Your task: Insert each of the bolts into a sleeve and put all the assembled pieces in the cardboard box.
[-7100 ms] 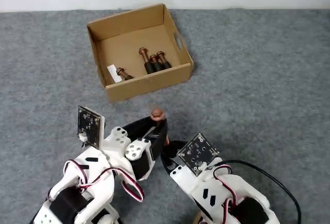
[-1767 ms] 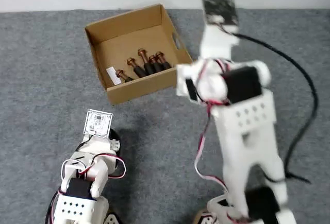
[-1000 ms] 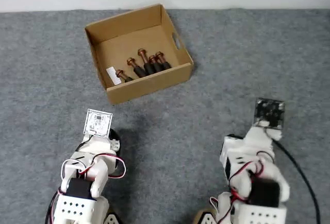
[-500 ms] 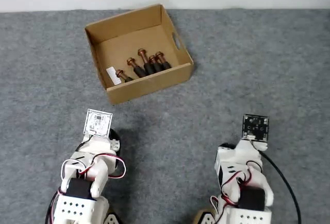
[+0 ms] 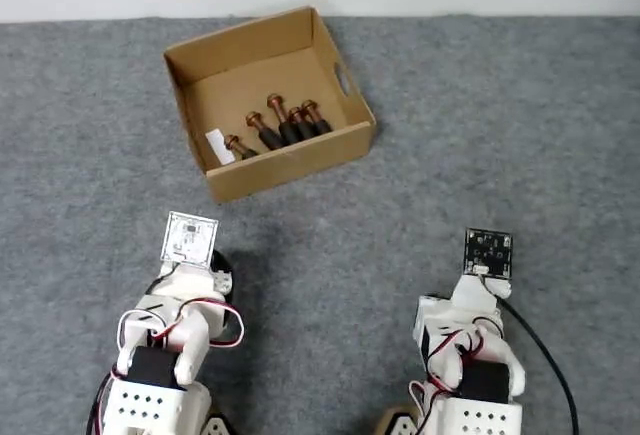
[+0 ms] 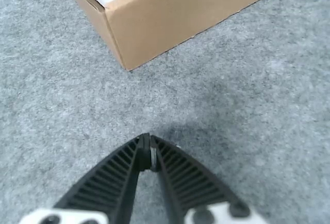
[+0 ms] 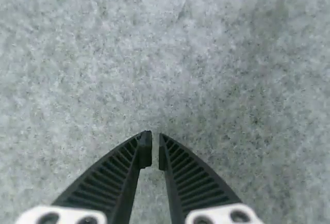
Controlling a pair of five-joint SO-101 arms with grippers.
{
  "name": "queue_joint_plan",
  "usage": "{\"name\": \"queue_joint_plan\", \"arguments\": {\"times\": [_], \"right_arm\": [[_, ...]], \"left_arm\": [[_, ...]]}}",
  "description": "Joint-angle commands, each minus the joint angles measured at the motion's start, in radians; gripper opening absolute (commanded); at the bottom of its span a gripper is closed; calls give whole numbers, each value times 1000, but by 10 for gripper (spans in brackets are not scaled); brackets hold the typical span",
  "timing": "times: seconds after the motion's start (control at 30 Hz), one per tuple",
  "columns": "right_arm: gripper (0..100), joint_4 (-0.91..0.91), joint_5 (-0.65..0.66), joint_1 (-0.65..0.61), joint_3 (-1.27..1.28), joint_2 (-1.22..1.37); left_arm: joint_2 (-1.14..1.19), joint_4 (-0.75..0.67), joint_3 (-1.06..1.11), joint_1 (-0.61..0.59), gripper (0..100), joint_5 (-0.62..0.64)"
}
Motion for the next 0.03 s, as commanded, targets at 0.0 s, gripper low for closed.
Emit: {"name": "queue_joint_plan", "arguments": {"times": [0.0], "right_arm": [[9, -7, 9, 12, 18, -5]], "left_arm": [[-6, 5, -7, -6, 6, -2]]}}
